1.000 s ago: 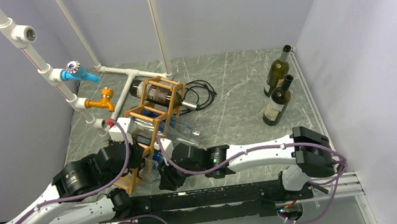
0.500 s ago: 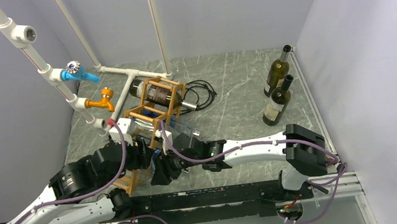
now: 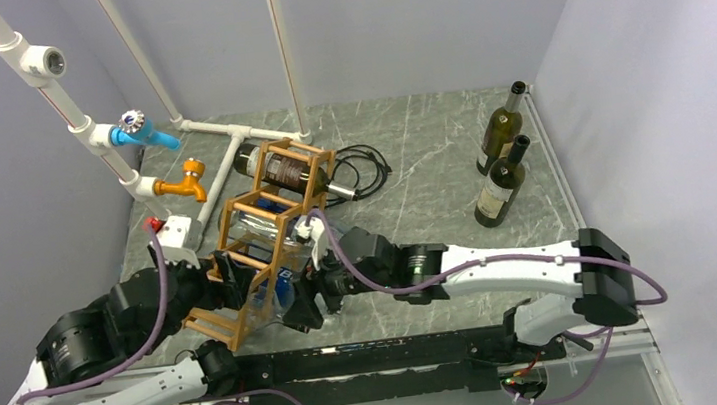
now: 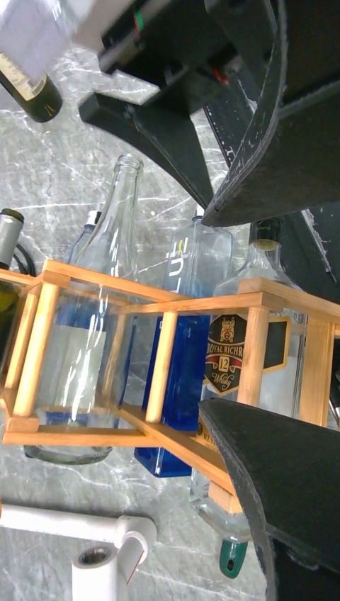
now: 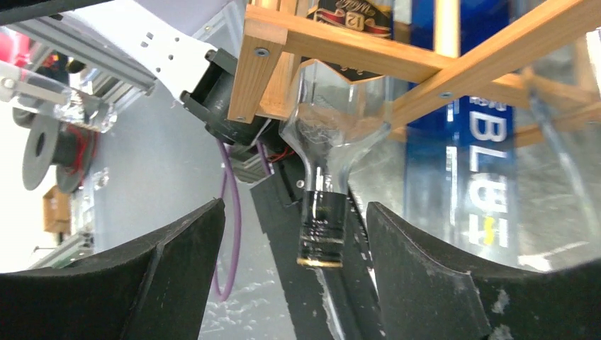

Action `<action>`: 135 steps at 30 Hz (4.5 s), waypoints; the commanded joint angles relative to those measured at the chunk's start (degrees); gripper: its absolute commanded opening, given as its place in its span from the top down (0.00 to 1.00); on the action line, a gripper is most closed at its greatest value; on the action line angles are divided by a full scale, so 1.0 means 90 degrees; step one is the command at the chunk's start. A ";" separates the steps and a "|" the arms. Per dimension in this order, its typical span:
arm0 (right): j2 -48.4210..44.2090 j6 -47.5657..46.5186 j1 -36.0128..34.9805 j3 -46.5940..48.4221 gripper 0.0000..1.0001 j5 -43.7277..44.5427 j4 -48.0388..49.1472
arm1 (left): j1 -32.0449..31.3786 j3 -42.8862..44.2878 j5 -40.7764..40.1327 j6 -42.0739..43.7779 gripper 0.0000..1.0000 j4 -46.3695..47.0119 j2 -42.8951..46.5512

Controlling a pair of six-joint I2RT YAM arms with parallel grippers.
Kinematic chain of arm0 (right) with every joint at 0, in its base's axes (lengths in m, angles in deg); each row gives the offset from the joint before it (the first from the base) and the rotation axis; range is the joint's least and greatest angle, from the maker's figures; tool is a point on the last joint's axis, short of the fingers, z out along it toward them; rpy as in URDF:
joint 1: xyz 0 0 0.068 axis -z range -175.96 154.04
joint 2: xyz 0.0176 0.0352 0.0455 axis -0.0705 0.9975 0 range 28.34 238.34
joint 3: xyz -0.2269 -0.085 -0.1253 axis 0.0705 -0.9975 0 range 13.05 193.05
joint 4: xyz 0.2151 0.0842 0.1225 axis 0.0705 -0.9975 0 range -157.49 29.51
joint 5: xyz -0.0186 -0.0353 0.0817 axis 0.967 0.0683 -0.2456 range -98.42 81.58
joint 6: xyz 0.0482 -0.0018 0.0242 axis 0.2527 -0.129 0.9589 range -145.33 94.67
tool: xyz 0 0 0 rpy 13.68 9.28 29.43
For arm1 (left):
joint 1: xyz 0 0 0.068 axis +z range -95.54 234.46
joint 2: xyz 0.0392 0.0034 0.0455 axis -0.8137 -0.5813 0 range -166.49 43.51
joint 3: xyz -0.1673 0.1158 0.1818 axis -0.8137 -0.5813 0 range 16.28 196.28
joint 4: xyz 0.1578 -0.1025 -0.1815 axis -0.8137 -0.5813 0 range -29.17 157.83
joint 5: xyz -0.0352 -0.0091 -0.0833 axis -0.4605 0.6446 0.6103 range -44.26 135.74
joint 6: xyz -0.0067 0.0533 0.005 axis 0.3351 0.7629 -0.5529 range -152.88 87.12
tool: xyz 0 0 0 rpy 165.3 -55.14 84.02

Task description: Put the wine bottle on the wine rack

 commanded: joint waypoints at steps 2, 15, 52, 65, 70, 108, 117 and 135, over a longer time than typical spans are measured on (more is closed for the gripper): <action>-0.0775 -0.1161 -0.0008 0.0497 0.24 0.0979 -0.1015 | -0.0023 0.0311 -0.0324 0.0176 0.01 -0.0048 0.0187; -0.1869 -0.1713 0.1213 0.0591 0.01 0.3703 -0.1753 | -0.0021 0.0985 -0.0434 0.2155 0.00 0.1323 -0.0921; -0.2214 -0.1534 0.7635 0.1242 0.01 0.3840 -0.3892 | 0.1536 -0.0276 0.1681 0.4789 0.00 0.6639 -0.1711; -0.2017 -0.1306 0.8019 -0.0048 0.44 0.3286 -0.2784 | 0.1501 -0.0273 0.1678 0.4724 0.00 0.6588 -0.1992; -0.2148 -0.1596 0.8012 -0.0042 0.73 0.3004 -0.2785 | 0.1507 -0.0278 0.1600 0.4768 0.00 0.6579 -0.2114; -0.3784 0.5276 0.7759 -0.0855 1.00 -0.1003 0.1288 | 0.1401 -0.0343 0.1838 0.3793 0.00 0.6624 -0.1944; -0.3070 0.4869 0.5385 -0.0762 1.00 0.1918 0.2353 | 0.1401 -0.0528 0.1027 0.4321 0.01 0.6873 -0.1564; -0.0486 0.3428 0.3383 0.0813 1.00 0.3859 0.4498 | 0.1449 -0.0984 0.0109 0.5378 0.00 0.7612 -0.0862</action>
